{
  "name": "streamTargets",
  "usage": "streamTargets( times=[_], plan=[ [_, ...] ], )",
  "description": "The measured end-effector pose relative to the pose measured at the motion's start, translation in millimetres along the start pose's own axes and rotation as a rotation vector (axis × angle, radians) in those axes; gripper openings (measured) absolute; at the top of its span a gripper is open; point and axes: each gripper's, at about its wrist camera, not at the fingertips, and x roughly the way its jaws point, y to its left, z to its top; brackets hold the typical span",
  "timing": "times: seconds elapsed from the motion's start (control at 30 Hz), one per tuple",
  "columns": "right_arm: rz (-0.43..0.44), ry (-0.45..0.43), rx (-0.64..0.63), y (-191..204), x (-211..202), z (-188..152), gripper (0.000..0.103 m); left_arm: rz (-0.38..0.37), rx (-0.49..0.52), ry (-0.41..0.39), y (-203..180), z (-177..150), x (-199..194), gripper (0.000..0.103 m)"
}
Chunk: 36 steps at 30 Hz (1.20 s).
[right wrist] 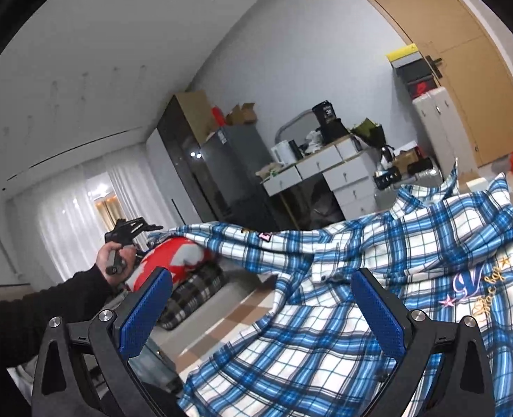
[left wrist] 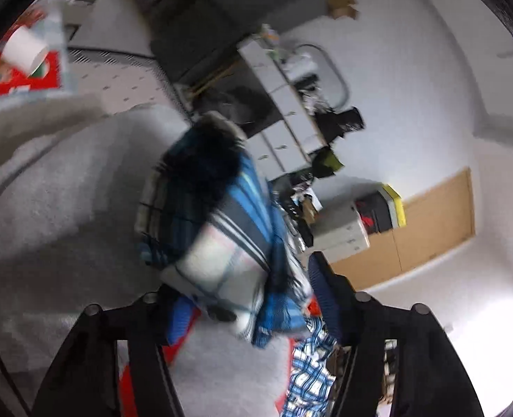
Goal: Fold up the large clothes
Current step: 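Carry the sleeve across the shirt body with the left gripper and release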
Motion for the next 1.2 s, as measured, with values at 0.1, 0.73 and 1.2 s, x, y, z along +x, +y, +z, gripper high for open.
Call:
streamTargets(
  times=[0.1, 0.73, 1.2],
  plan=[
    [-0.007, -0.005, -0.013, 2, -2, 1, 0.103, 0.071, -0.007, -0.018, 1, 1, 3, 0.005],
    [-0.019, -0.021, 0.050, -14, -16, 10, 0.103, -0.130, 0.313, -0.130, -183, -43, -10, 0.000],
    [-0.228, -0.141, 0.164, -69, -59, 26, 0.103, -0.291, 0.699, 0.189, -324, -239, 73, 0.000]
  ],
)
